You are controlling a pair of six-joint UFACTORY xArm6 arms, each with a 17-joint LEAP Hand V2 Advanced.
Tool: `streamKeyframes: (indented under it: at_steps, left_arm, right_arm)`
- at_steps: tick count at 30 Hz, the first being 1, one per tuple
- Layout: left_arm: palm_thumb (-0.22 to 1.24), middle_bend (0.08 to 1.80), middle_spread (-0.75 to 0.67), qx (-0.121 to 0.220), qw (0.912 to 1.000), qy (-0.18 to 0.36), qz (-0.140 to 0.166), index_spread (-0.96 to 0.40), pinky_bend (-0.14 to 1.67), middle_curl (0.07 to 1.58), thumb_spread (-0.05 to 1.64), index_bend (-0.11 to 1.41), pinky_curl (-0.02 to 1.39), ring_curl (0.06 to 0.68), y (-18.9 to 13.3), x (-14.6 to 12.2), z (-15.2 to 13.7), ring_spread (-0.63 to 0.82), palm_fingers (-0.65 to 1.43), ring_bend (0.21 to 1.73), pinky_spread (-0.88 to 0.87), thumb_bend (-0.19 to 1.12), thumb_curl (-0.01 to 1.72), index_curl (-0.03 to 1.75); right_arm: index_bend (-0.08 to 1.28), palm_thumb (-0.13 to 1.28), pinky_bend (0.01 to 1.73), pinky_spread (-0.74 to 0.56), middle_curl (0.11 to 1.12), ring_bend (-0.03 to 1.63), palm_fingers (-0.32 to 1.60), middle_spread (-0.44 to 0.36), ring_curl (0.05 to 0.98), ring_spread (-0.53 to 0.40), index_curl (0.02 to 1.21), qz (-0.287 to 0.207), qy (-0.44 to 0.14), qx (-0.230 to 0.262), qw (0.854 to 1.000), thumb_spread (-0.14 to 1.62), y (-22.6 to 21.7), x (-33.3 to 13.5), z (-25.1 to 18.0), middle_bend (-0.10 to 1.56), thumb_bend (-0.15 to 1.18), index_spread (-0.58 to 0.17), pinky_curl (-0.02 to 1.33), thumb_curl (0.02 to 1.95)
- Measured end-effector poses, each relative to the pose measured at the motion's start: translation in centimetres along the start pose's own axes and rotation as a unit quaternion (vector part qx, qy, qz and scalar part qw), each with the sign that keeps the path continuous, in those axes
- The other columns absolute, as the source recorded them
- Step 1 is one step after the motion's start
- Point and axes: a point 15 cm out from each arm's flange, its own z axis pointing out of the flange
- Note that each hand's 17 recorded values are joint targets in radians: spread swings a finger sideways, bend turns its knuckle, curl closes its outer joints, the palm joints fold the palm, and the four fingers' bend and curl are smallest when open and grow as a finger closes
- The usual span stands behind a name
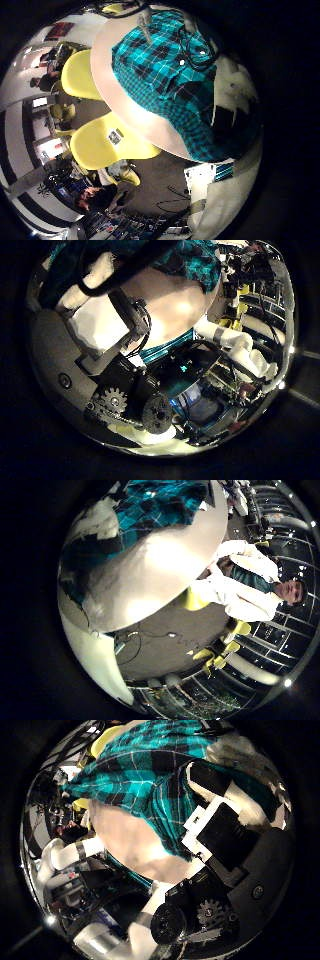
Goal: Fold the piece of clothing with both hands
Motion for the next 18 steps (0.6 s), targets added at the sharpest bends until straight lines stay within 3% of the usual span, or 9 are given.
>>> streamKeyframes:
  at_steps: [9,13,18]
  left_arm:
    - [0.75,0.77,-0.71,0.002,0.9999,0.013,0.005,-0.59,1.13,1.17,1.08,0.18,0.75,0.521,1.4,-0.1,-4.4,-0.45,1.03,1.38,-0.63,-0.02,0.55,1.55]
    - [0.75,0.77,-0.71,0.001,0.9996,0.020,-0.018,-0.58,1.13,1.17,1.08,0.18,0.75,0.523,0.0,-2.0,-5.2,-0.46,1.03,1.37,-0.63,-0.02,0.55,1.56]
    - [0.75,0.76,-0.72,-0.027,0.9983,0.029,-0.042,-0.56,1.12,1.17,1.09,0.18,0.75,0.525,-3.2,-5.1,-4.2,-0.46,1.01,1.37,-0.63,-0.02,0.54,1.56]
  right_arm:
    - [1.10,1.08,1.51,-0.14,0.92,1.46,0.96,-0.174,0.756,-0.244,0.96,0.019,0.001,0.100,0.995,1.11,-1.9,0.4,-11.4,1.34,0.00,-0.316,0.65,0.74]
    - [1.11,1.08,1.49,-0.14,0.92,1.46,0.96,-0.168,0.765,-0.240,0.96,0.019,-0.009,0.109,0.994,1.11,-5.1,0.8,-13.1,1.34,0.00,-0.309,0.69,0.76]
    - [1.11,1.09,1.47,-0.14,0.91,1.45,0.96,-0.163,0.775,-0.238,0.97,0.016,-0.025,0.084,0.996,1.10,-11.5,1.1,-11.8,1.34,-0.01,-0.303,0.73,0.79]
